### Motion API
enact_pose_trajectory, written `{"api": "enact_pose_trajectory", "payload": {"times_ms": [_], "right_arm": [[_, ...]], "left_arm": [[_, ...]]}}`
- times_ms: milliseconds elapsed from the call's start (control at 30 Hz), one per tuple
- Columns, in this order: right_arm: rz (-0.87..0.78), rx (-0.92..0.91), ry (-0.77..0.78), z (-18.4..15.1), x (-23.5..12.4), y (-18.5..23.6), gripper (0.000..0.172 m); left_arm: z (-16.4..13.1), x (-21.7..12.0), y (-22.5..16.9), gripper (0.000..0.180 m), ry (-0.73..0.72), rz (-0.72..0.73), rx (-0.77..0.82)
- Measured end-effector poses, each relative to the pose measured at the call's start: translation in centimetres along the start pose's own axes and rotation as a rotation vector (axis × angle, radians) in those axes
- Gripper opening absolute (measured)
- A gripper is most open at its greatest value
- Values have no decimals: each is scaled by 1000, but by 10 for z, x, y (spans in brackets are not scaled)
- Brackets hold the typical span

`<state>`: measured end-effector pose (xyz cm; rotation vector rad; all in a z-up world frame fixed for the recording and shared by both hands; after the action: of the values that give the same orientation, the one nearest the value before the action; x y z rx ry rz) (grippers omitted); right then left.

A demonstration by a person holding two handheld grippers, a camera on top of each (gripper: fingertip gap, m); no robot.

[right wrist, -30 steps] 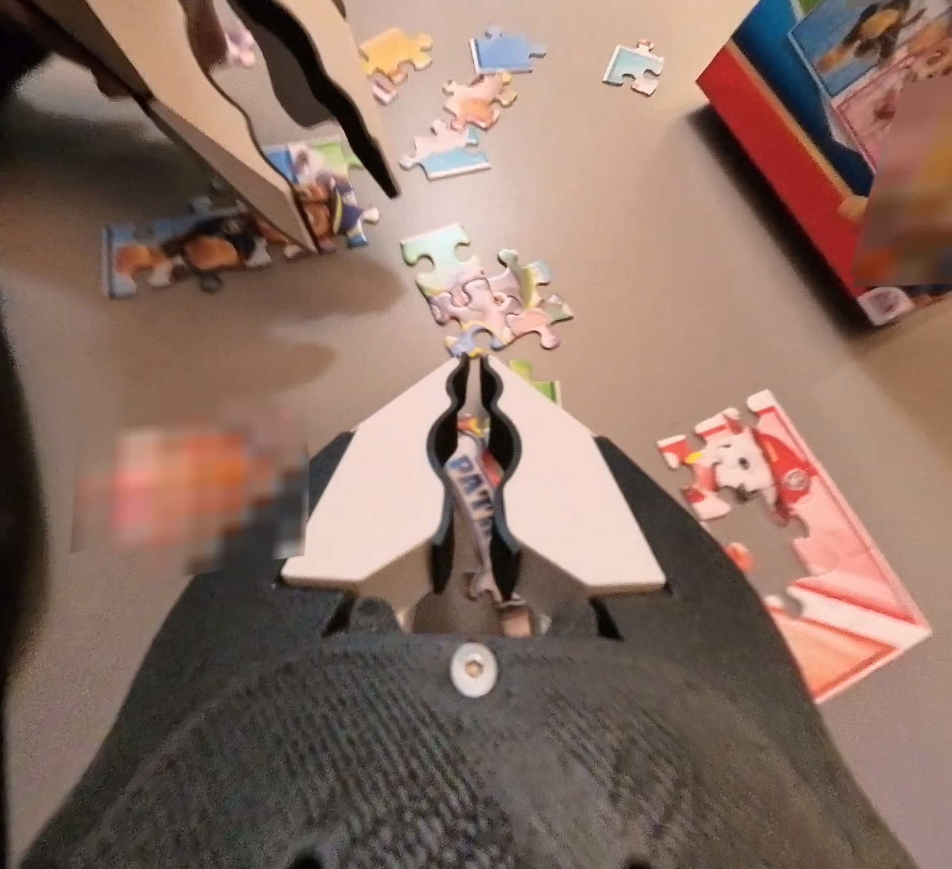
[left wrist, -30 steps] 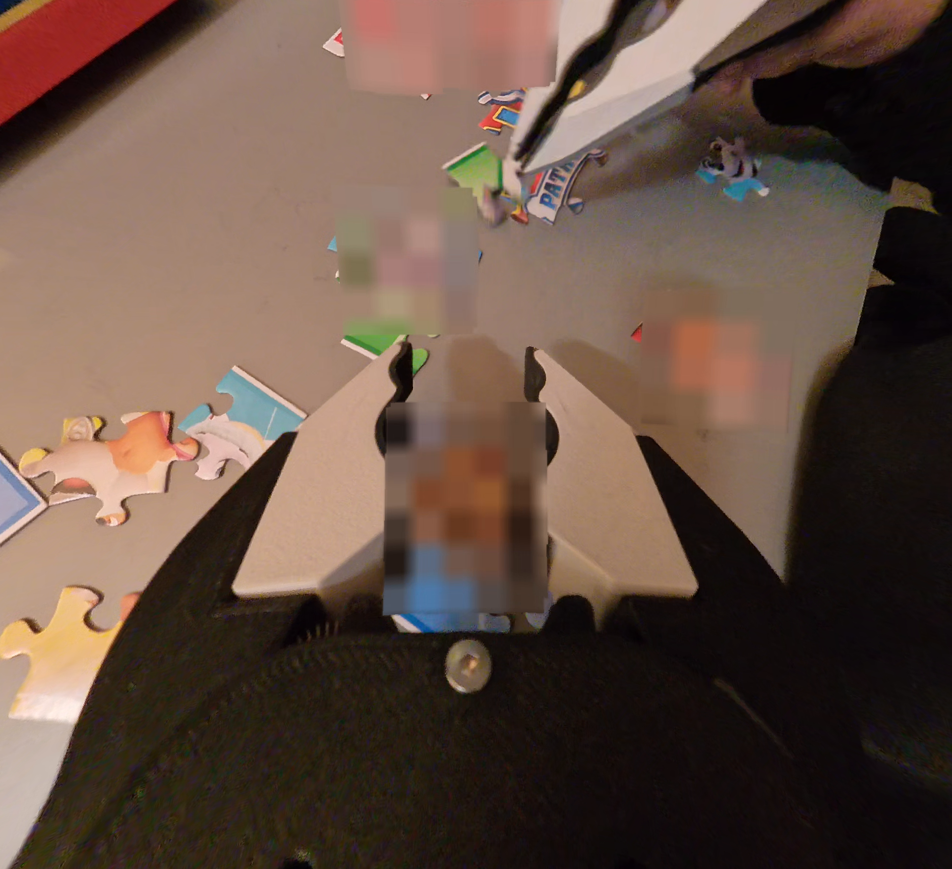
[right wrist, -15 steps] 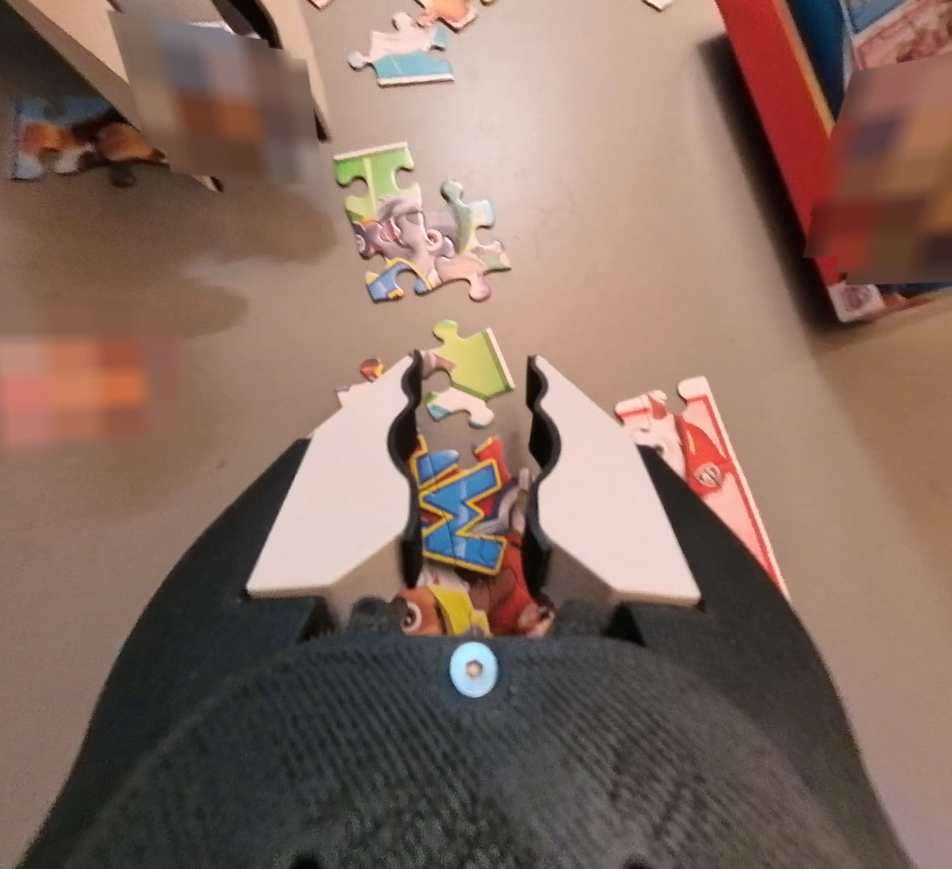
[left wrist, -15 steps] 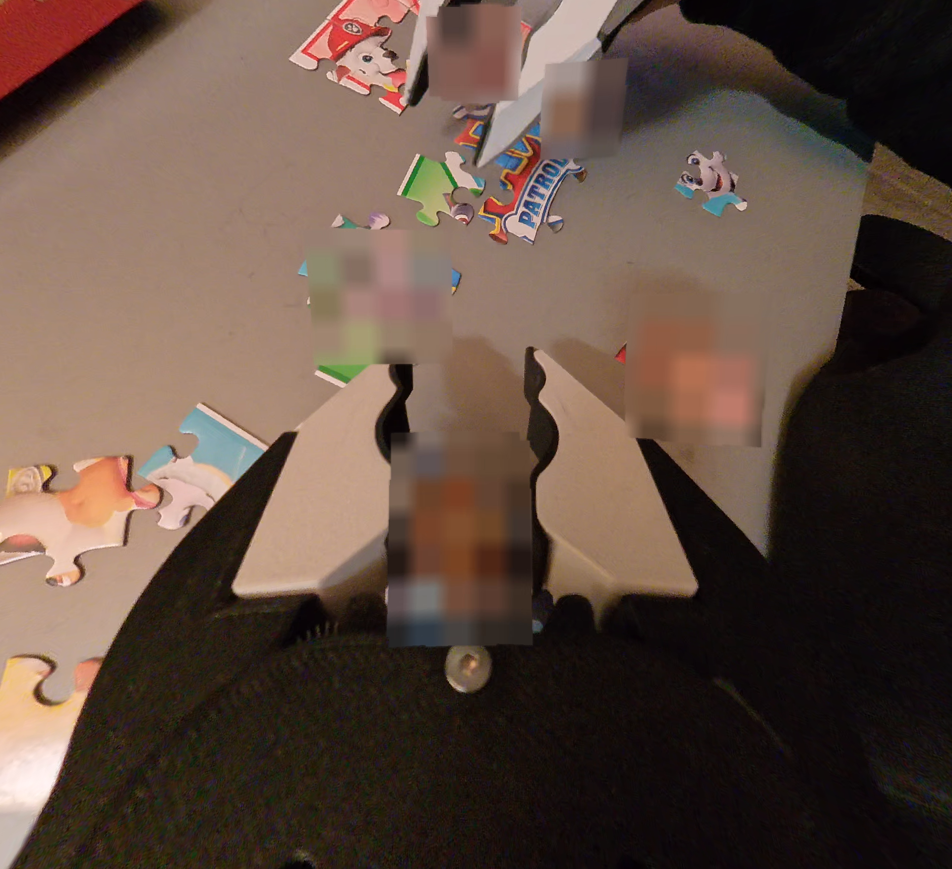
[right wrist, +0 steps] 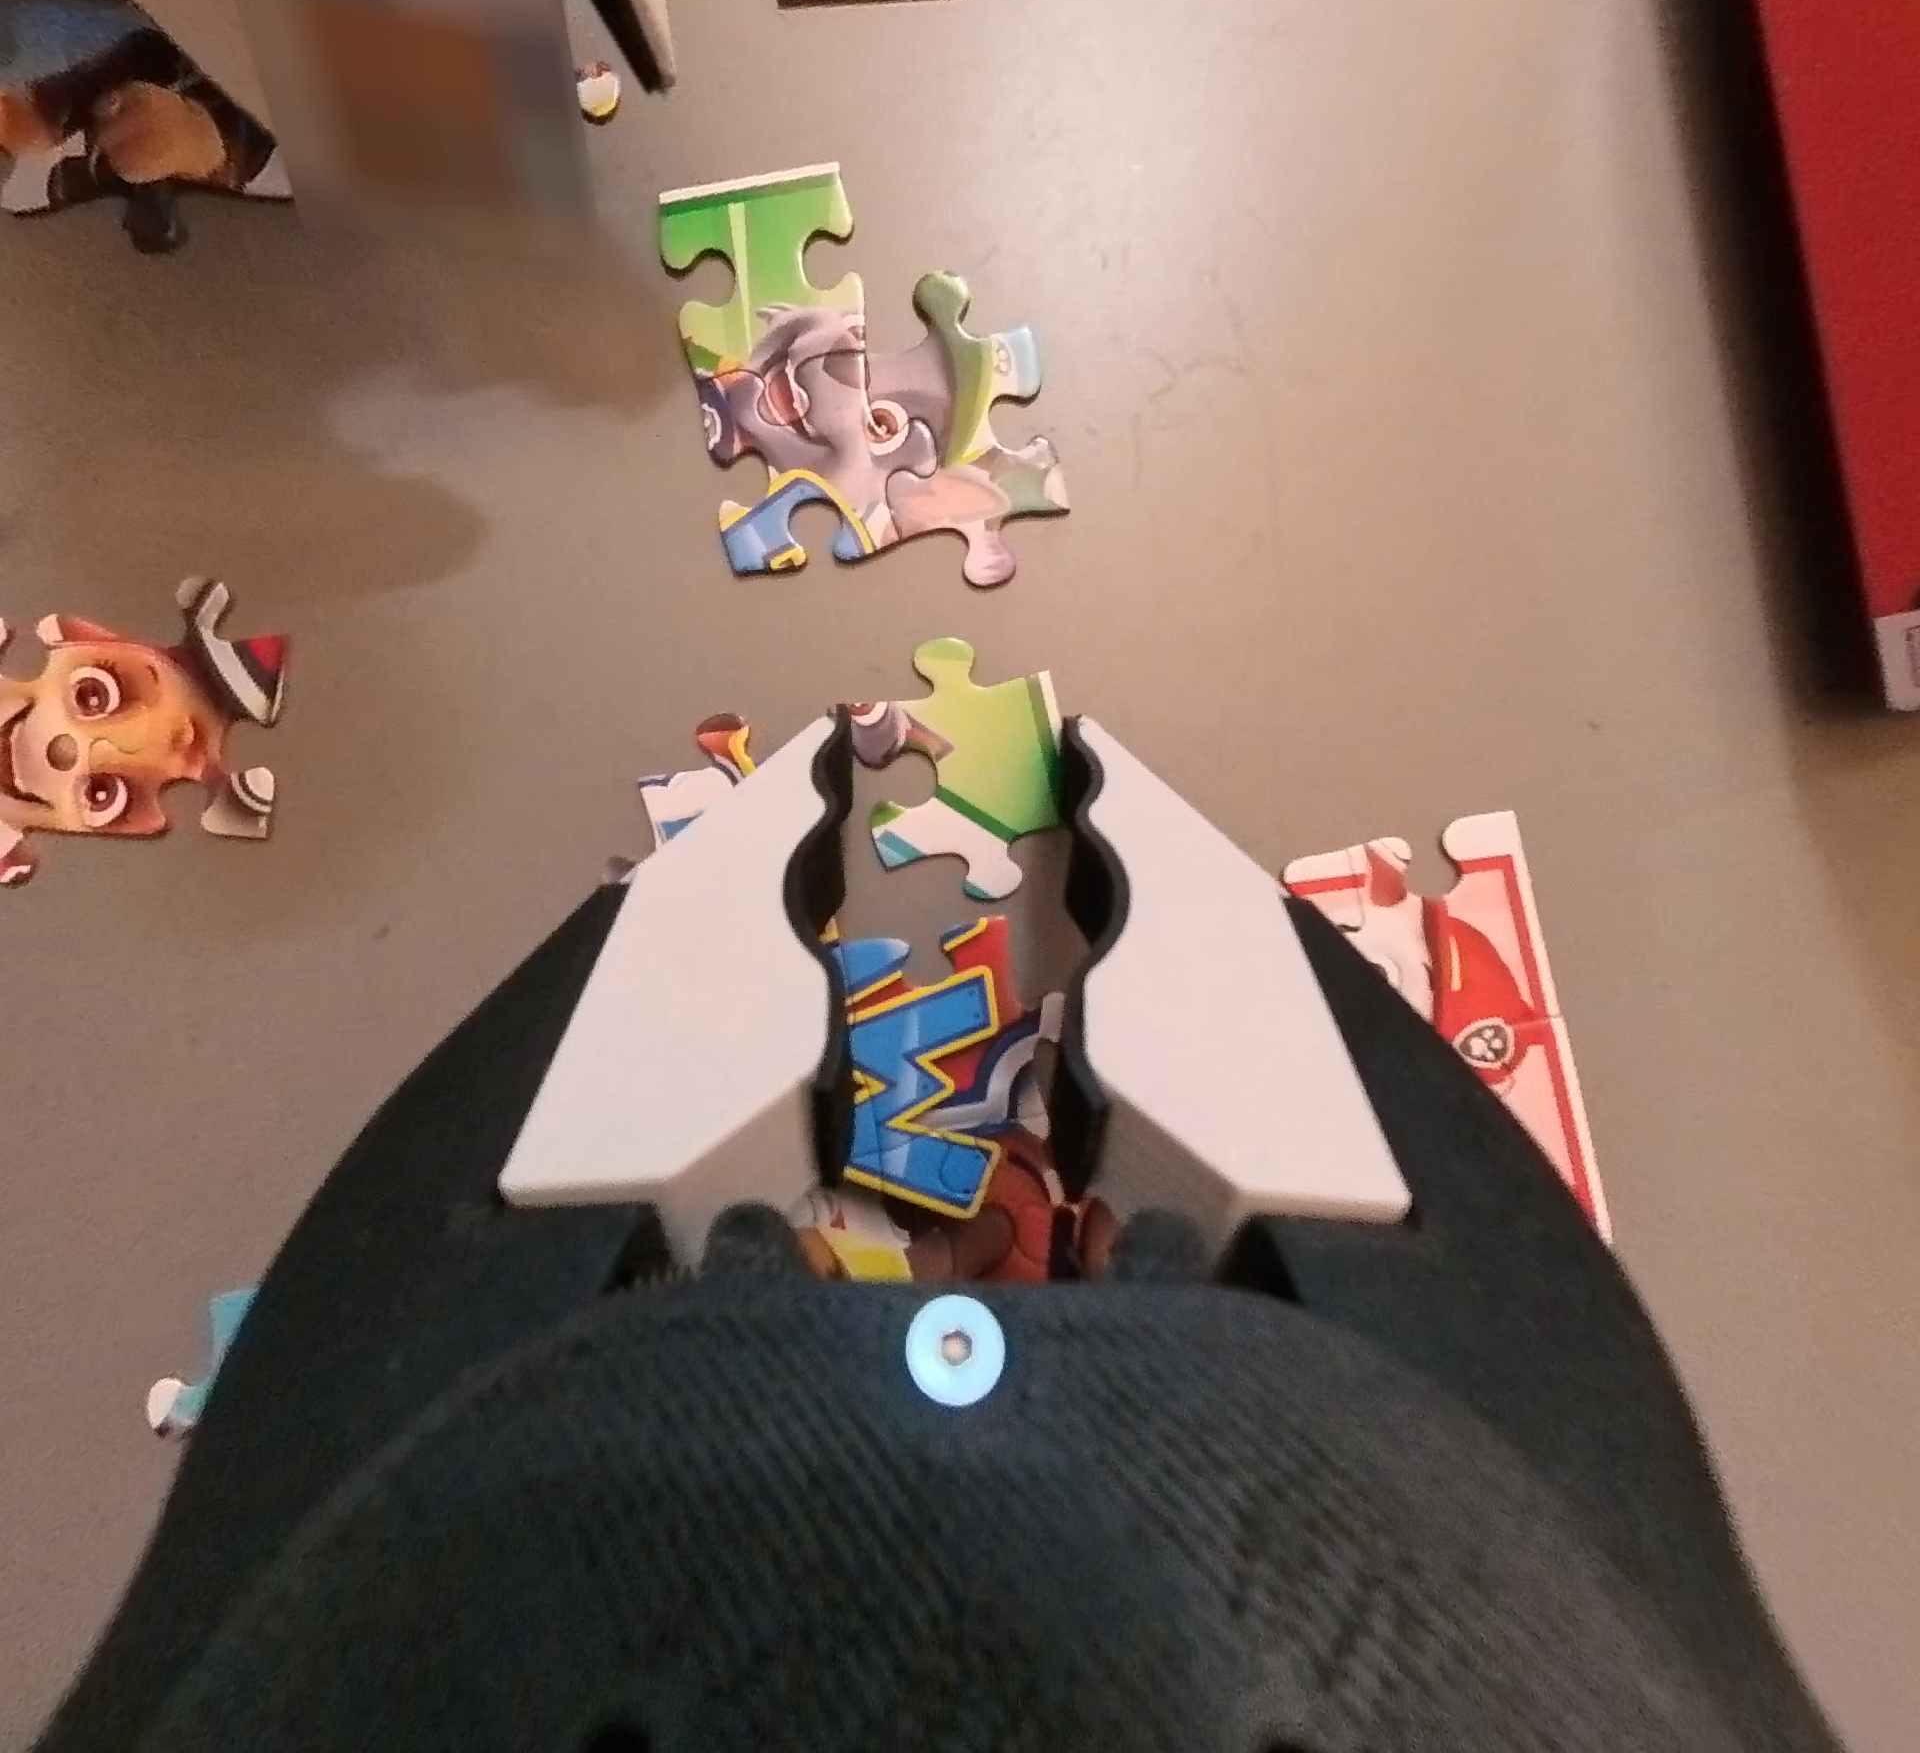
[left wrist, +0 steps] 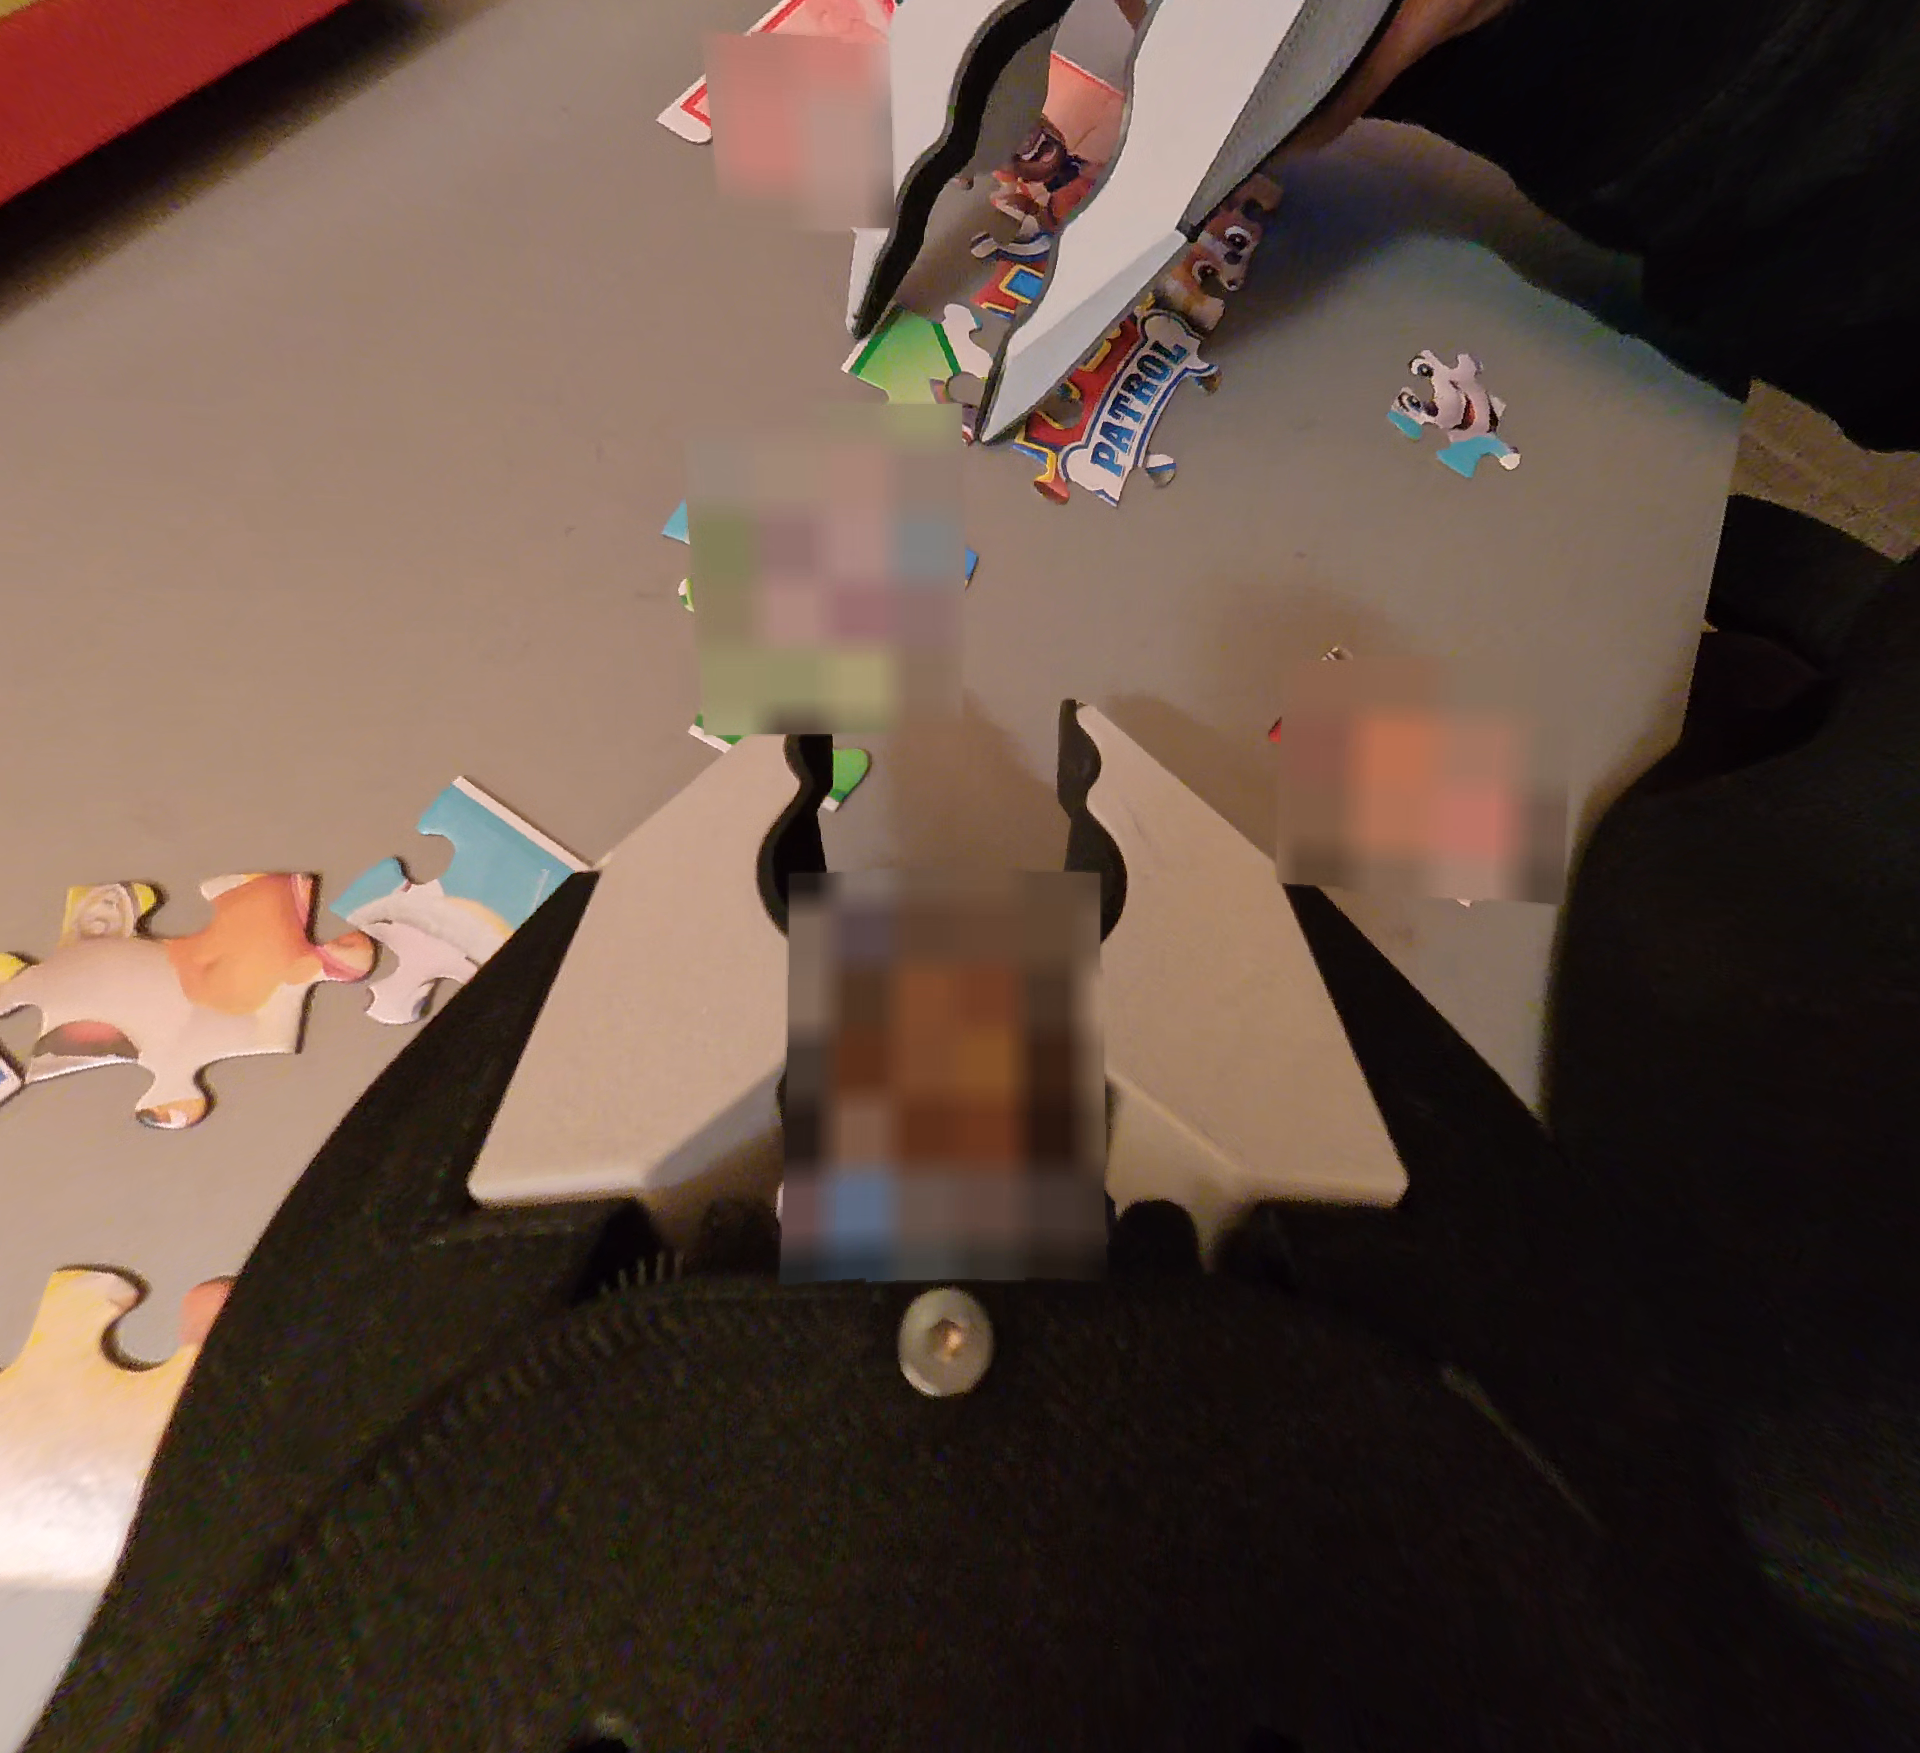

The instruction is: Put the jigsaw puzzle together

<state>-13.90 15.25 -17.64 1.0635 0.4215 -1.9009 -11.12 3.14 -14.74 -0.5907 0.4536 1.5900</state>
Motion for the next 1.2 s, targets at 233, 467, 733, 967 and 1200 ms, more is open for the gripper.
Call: {"api": "enact_pose_trajectory", "payload": {"times_ms": [233, 467, 733, 967, 1200], "right_arm": [[5, 2, -18, 0, 0, -1, 38], [27, 6, -72, 11, -2, 0, 25], [-35, -37, -89, 40, -3, -6, 34], [-25, 44, -17, 10, -3, -21, 50], [-12, 43, 10, 8, 1, -27, 35]], "left_arm": [[1, 0, 1, 41, -1, 2, 0], [-1, -2, 2, 42, 0, 9, -5], [-3, -6, 7, 42, 5, 33, -5], [-6, -9, 9, 41, -24, 16, -26], [0, -6, 6, 41, -29, 5, -8]]}}
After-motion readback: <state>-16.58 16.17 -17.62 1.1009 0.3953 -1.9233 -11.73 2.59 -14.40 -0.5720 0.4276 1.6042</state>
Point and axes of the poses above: each gripper's, where its closed fingertips meet, x out along the fingers, z out of its top, y = z × x across the jaws, the point moved 2 cm from there along -x, back along the fingers, and after that the axes turned 12 degrees about x, right-handed, at the moved point
